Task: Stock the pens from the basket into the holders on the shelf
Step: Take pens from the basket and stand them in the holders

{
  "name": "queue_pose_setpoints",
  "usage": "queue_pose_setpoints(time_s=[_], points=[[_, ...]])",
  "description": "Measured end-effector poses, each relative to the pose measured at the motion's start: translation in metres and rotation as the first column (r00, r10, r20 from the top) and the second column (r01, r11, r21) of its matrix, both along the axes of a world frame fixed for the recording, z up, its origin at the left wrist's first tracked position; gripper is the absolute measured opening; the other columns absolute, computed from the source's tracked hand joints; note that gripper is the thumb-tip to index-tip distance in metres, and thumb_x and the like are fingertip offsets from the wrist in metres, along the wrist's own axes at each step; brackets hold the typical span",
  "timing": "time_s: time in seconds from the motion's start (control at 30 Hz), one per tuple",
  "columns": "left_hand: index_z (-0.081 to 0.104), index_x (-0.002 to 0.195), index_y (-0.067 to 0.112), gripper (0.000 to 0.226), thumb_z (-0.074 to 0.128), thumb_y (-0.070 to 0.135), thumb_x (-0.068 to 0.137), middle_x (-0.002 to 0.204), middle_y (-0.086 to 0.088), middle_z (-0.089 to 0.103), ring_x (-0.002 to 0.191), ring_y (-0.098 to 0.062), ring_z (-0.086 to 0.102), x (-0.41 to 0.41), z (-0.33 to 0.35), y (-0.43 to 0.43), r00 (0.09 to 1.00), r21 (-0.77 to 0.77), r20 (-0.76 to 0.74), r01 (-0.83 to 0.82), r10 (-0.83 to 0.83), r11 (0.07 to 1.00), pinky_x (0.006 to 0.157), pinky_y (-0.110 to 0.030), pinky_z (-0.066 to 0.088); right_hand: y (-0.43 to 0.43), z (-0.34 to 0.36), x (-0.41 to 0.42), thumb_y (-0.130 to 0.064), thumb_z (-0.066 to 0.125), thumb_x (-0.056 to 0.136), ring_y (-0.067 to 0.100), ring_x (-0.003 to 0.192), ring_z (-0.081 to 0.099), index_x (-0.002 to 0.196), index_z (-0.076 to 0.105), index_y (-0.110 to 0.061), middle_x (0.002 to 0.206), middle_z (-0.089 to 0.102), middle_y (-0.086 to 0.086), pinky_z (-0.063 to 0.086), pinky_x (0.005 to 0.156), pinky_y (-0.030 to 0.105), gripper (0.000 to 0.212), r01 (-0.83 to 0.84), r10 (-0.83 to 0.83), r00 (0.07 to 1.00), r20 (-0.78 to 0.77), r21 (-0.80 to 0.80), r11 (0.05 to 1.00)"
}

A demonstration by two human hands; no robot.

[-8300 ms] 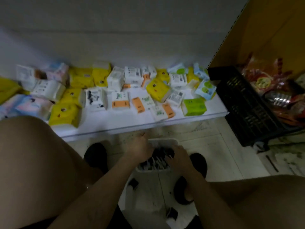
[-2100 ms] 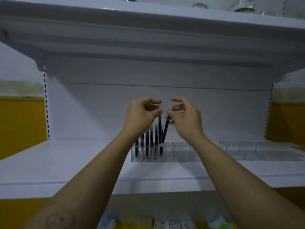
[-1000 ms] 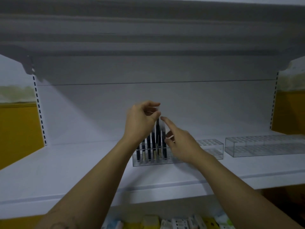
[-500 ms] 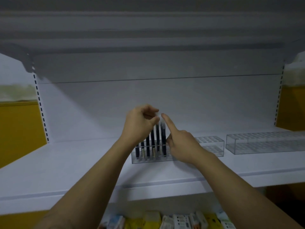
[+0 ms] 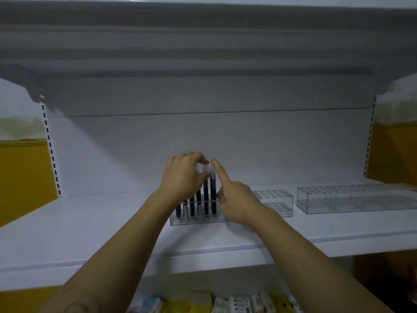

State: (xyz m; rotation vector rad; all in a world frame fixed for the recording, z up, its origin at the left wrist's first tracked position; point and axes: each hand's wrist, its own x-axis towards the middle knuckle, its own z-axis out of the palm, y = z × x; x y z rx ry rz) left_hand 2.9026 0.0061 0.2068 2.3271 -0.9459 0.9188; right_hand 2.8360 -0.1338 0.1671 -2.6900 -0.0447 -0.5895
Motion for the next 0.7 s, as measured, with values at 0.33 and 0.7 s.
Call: queue_pose_setpoints(time_s=[0.33, 0.7], points=[[0.051, 0.136, 0.024, 0.052, 0.068, 0.024, 0.086, 0.136, 0.001, 0.054, 0.13, -0.018, 0.043, -0.031, -0.021, 0.018, 0.993, 0.017, 0.116, -0.041, 0.039, 0.999, 0.119, -0.036, 0.009, -0.016, -0.025, -0.028, -0.025, 0.068, 0.088, 0.015, 0.133, 0.041, 0.135, -0.02, -0.065, 0.152, 0.033, -0.006, 0.036, 0.103, 0.031, 0.108, -0.104, 0.026, 0.971, 0.239, 0.323, 0.941], [0.066, 0.108, 0.021, 0.025, 0.069, 0.025, 0.084, 0.108, 0.001, 0.063, 0.1, -0.022, 0.058, -0.122, -0.135, -0.017, 0.985, -0.062, 0.051, 0.168, -0.165, 0.984, 0.087, -0.034, 0.042, -0.045, -0.099, -0.131, -0.022, 0.068, 0.088, -0.005, 0.121, 0.037, 0.143, 0.034, -0.035, 0.133, 0.039, -0.018, 0.035, 0.103, 0.018, 0.065, 0.056, -0.131, 0.932, 0.337, 0.224, 0.973]])
